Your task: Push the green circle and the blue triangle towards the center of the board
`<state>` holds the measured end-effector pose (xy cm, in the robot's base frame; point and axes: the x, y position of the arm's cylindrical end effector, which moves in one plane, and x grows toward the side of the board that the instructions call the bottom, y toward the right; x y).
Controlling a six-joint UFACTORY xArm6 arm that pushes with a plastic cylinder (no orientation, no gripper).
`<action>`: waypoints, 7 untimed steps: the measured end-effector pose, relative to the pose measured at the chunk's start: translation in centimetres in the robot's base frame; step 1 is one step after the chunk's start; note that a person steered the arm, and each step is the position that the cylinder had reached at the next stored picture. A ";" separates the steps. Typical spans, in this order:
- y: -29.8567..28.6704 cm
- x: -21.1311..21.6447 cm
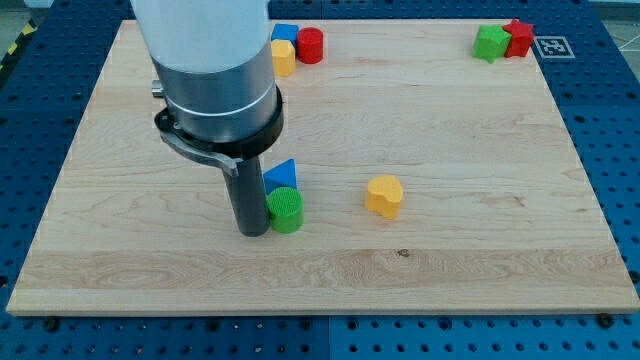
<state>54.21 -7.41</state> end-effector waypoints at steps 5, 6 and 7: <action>4.9 3.7; 4.0 2.9; 3.4 1.8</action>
<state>56.00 -4.02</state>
